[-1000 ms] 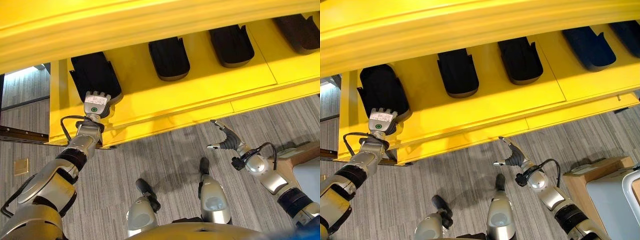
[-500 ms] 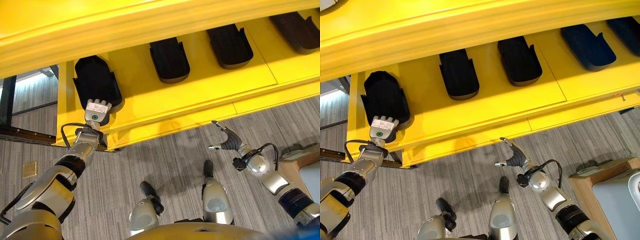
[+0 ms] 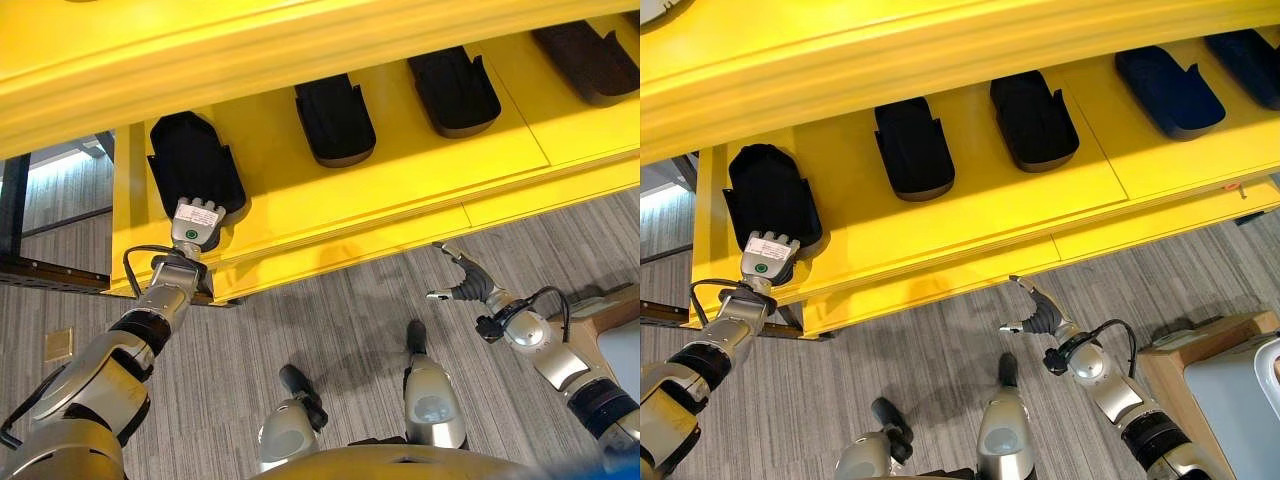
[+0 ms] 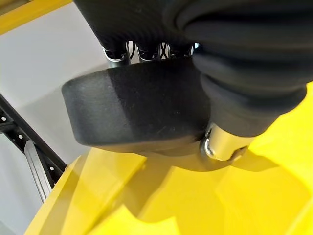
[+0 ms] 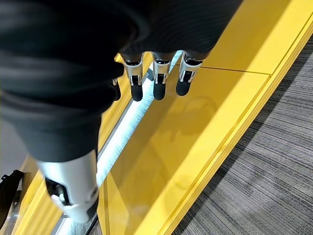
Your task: Move parts from the plastic box to the shelf.
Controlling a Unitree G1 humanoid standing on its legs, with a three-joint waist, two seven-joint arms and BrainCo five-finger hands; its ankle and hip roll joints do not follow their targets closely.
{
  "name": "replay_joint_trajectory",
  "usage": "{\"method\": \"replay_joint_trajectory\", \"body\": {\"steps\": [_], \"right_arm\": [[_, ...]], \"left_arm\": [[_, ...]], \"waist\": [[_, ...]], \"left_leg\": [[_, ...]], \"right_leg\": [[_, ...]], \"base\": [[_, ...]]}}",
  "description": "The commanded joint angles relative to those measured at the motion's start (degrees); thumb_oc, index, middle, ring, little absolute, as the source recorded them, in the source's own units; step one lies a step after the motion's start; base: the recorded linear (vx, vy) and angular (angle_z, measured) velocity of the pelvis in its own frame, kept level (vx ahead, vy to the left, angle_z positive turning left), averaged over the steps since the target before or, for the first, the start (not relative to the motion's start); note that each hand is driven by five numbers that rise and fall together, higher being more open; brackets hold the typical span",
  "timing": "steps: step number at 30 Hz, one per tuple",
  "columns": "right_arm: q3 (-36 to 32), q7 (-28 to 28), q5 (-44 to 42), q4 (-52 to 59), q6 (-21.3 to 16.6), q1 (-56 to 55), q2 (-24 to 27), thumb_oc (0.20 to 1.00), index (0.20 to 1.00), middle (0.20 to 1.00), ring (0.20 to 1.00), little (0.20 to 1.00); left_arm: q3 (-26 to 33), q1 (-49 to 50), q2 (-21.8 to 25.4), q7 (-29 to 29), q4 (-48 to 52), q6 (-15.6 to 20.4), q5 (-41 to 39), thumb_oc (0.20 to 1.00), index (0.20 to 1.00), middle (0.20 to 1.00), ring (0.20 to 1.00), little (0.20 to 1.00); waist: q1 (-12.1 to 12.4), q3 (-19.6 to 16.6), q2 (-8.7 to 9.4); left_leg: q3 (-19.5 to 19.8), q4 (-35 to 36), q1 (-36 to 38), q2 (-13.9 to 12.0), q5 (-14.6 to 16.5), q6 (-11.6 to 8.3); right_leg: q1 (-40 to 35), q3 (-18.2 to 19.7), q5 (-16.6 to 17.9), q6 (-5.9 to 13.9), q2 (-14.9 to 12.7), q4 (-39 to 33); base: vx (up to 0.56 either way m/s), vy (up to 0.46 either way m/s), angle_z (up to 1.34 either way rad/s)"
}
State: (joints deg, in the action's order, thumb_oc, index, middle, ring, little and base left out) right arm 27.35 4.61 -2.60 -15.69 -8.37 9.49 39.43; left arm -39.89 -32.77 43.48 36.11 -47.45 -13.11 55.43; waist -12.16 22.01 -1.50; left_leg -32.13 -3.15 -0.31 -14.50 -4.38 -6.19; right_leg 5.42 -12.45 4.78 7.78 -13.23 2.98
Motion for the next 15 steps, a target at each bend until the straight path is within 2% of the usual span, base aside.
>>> {"method": "replay_joint_trajectory", "body": {"steps": [1, 9, 15], "right_arm": [[0.8, 0.4, 0.3, 0.8, -1.8, 1.9, 0.6, 1.000, 1.000, 1.000, 1.000, 1.000], [0.8, 0.2, 0.3, 0.7, -2.0, 2.2, 0.9, 1.000, 1.000, 1.000, 1.000, 1.000], [0.9, 0.2, 0.2, 0.9, -1.9, 2.4, 0.8, 1.000, 1.000, 1.000, 1.000, 1.000]], "left_arm": [[1.8, -4.6, 6.2, 0.3, -1.8, -2.3, 3.5, 0.200, 0.200, 0.200, 0.200, 0.200], [0.9, -5.5, 6.8, -0.3, -2.1, -2.7, 4.9, 0.200, 0.200, 0.200, 0.200, 0.200], [1.1, -5.6, 7.0, -0.6, -1.8, -3.4, 3.1, 0.200, 0.200, 0.200, 0.200, 0.200]], "waist": [[-0.1, -1.8, 2.05], [-0.1, -1.3, 2.15], [0.1, -1.0, 2.29]], "left_leg": [[5.3, -7.7, -4.7, -0.1, 2.5, -0.61], [5.4, -8.2, -5.4, -0.2, 2.7, -0.57], [5.8, -8.6, -5.8, -0.2, 2.7, -0.59]], "right_leg": [[-0.1, -2.1, -8.7, 0.36, 1.0, 8.3], [0.6, -1.9, -8.8, 0.33, 1.1, 8.8], [0.8, -2.0, -8.9, 0.28, 1.2, 9.0]], "base": [[0.00, 0.000, 0.00], [0.00, 0.000, 0.00], [0.00, 0.000, 0.00]]}}
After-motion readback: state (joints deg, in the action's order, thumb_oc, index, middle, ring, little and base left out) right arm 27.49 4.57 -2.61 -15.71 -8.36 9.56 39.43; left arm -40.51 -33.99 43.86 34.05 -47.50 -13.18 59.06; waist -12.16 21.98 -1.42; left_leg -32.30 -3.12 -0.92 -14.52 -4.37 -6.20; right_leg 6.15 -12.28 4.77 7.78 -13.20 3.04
